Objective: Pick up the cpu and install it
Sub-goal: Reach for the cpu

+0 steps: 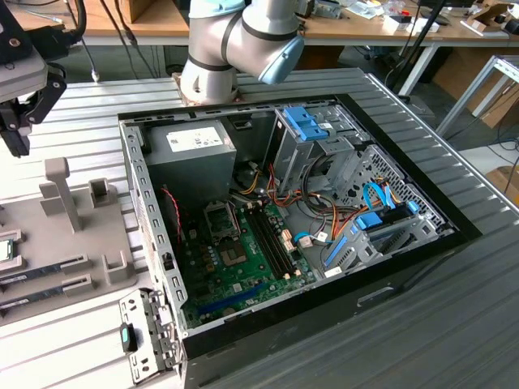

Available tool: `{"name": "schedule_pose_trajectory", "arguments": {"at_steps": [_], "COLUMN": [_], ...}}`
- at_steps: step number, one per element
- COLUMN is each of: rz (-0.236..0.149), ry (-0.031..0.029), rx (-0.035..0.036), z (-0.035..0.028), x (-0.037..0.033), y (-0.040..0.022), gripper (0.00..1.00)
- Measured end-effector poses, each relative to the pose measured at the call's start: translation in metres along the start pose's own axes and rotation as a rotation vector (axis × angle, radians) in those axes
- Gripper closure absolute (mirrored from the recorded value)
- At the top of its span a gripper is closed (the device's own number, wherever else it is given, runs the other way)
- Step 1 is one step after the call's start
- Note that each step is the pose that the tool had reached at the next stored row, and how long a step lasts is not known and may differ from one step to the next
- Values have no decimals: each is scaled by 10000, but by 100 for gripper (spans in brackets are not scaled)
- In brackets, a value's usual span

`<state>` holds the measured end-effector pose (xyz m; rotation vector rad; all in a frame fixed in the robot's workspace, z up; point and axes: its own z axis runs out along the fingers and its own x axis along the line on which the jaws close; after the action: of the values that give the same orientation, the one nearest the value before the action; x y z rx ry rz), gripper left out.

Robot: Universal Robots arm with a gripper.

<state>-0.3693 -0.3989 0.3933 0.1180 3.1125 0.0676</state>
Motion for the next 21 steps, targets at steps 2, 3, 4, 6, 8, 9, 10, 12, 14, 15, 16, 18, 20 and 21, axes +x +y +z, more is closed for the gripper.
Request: {"name": "schedule_pose_trajectory", "arguments": {"at_steps": [2,3,4,6,8,9,10,12,14,15,16,18,20,21], "rz": [0,0,0,0,0,0,0,0,0,0,0,0,0,0], "ry": [0,0,0,0,0,-1,0,0,-1,-1,0,0,0,0], "rx": [-1,0,0,0,0,-1,0,0,-1,-1,0,0,0,0], "z": [0,-1,-1,-1,-1,-1,-1,-2,-2,-2,-2,-3,-3,-3], "x": [10,13,23,31,39,44,48,57,69,74,79,91,100,105], "y": [-1,-1,-2,-2,-3,-3,-4,-4,-5,-6,-6,-7,-8,-8], "gripper": [89,89,89,89,89,89,89,89,89,89,89,89,89,89]}}
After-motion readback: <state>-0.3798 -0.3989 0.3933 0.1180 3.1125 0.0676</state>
